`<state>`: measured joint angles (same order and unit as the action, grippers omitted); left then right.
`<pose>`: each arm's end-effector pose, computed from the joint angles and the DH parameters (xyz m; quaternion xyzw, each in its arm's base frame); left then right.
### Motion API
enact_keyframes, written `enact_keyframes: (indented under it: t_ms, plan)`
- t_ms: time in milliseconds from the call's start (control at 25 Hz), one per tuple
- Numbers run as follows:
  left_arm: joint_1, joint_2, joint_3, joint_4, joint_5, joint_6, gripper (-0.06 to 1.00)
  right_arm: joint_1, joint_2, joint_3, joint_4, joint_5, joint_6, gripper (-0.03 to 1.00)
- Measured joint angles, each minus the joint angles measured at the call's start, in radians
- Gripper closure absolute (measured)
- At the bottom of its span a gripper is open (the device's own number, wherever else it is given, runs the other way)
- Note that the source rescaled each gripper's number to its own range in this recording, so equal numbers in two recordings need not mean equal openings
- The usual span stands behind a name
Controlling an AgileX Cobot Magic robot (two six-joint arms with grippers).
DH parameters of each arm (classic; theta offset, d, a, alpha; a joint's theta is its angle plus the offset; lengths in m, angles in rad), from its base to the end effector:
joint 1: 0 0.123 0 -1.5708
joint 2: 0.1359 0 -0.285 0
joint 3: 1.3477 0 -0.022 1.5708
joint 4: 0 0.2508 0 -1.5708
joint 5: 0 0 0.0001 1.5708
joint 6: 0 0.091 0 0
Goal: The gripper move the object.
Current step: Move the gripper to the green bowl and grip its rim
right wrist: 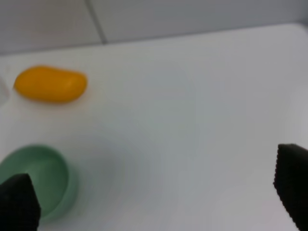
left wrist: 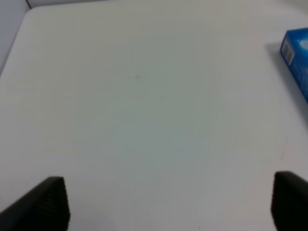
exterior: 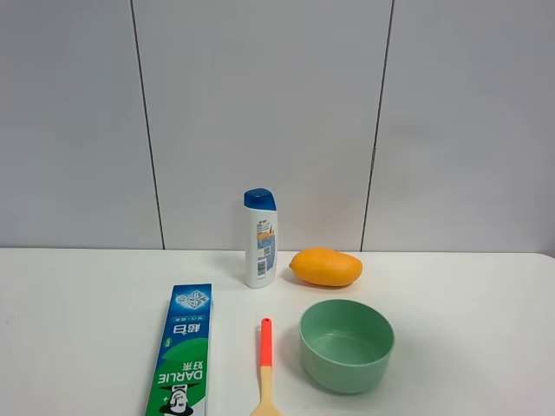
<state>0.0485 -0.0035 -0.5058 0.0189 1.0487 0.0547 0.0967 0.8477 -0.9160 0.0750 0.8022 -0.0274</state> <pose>-0.0056 0.0012 0.2799 0.0023 0.8476 0.0368 0.5294 0.1578 0.0202 0.3661 -0.0442 0.8935 0.0512 0.4440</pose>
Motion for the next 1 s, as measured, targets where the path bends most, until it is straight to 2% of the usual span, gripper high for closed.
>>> enact_keyframes:
  t_ms: [160,240,360,600,1000]
  plan:
    - [0.0,0.0,0.0,0.0,0.0,0.0,-0.06,0.158,0.184,0.0,0.011,-0.056,0.013,-0.03]
    - [0.0,0.0,0.0,-0.001,0.0,0.0,-0.06,0.197,0.269,0.0,0.024,-0.102,0.056,-0.03]
    - [0.0,0.0,0.0,0.0,0.0,0.0,-0.06,0.211,0.381,0.0,0.025,-0.127,0.145,-0.03]
    - [0.0,0.0,0.0,0.0,0.0,0.0,-0.06,0.212,0.564,0.0,-0.055,-0.099,0.288,-0.02]
    - [0.0,0.0,0.0,0.0,0.0,0.0,-0.06,0.233,0.776,0.0,-0.05,-0.228,0.321,-0.01]
